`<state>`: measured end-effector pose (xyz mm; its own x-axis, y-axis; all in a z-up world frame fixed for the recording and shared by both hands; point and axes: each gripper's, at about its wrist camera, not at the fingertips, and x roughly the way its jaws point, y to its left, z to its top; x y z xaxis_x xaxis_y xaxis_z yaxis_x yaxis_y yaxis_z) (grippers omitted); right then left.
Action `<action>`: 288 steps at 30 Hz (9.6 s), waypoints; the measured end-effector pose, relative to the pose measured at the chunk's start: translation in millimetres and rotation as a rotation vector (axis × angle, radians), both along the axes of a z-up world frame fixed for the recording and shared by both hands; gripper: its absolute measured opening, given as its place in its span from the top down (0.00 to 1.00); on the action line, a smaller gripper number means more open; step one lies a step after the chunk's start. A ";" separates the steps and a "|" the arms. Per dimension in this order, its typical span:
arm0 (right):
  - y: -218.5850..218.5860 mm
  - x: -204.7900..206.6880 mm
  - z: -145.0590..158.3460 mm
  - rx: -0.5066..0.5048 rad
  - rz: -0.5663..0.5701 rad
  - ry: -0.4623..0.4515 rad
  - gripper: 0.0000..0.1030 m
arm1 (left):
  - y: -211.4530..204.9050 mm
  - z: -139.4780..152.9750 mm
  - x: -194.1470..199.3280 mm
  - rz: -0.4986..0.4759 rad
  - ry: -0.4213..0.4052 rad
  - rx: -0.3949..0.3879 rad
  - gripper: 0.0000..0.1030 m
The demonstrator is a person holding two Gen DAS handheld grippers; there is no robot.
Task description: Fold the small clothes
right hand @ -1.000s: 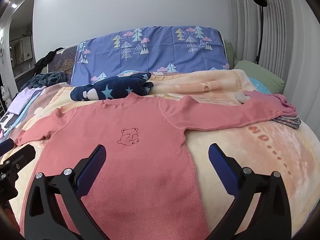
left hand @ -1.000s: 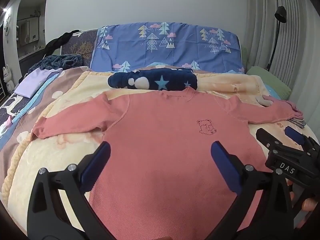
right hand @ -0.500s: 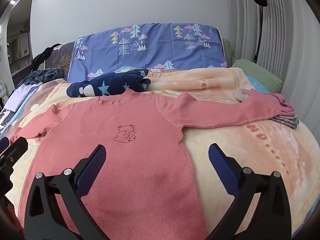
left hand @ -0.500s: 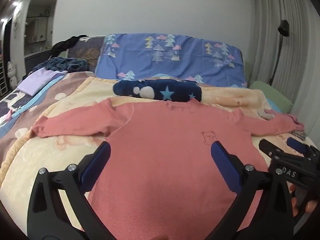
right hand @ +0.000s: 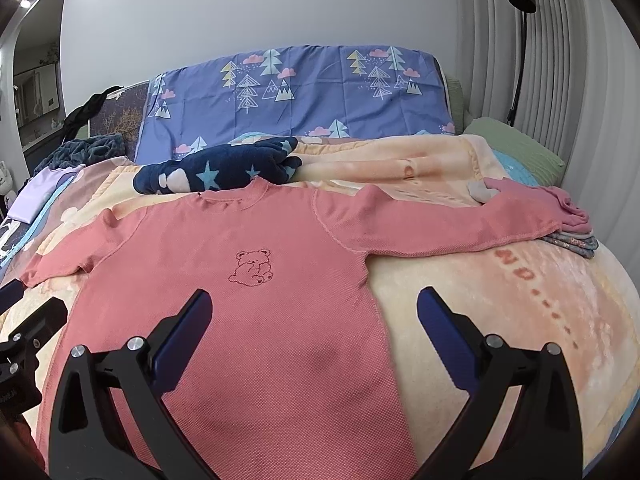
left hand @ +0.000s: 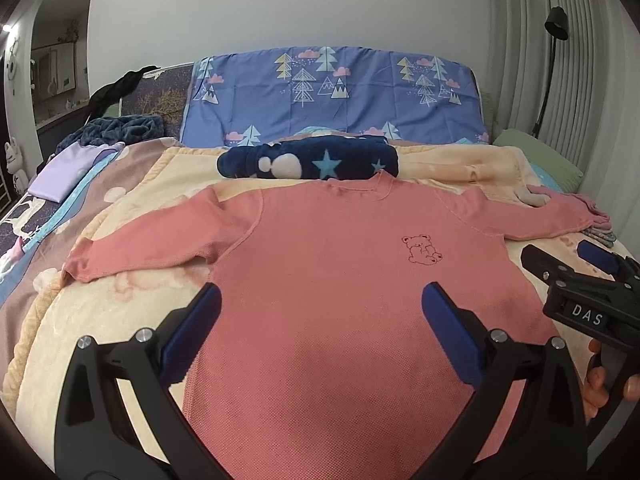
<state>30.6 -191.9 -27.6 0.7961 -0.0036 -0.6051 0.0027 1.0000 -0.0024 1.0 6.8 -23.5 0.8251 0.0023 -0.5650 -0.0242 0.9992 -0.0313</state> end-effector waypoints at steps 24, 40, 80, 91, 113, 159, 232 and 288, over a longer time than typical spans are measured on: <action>2.6 12.6 -7.8 -0.043 0.007 0.045 0.01 | 0.4 -0.9 8.4 -0.024 -0.015 0.007 0.02; 38.6 9.1 -2.3 -0.101 0.076 0.042 0.01 | 35.0 -5.7 -3.5 -0.007 -0.025 -0.085 0.07; 47.7 13.1 0.1 -0.092 0.076 0.040 0.01 | 86.9 -29.3 18.1 0.033 0.061 -0.214 0.37; 37.9 26.6 -9.0 -0.082 0.045 0.073 0.01 | 269.8 -72.6 23.0 0.444 0.105 -0.445 0.30; 12.1 52.0 -35.1 -0.069 -0.003 0.143 0.01 | 329.2 -33.6 99.5 0.531 -0.062 -0.611 0.93; -8.4 132.3 -63.3 0.390 0.170 0.363 0.68 | 126.8 -74.0 132.6 0.128 0.221 0.031 0.29; -360.5 95.5 -78.0 0.830 -0.579 0.006 0.63 | -2.7 -88.4 201.0 -0.088 0.257 -0.010 0.65; -60.8 132.6 -96.5 0.473 0.246 0.243 0.68 | 53.3 33.0 167.3 -0.065 -0.110 -0.251 0.96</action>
<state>163.1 -252.7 -124.0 0.5776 0.4786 -0.6613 -0.1748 0.8638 0.4725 168.3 60.2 9.5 0.8752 -0.1817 -0.4484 0.0572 0.9592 -0.2770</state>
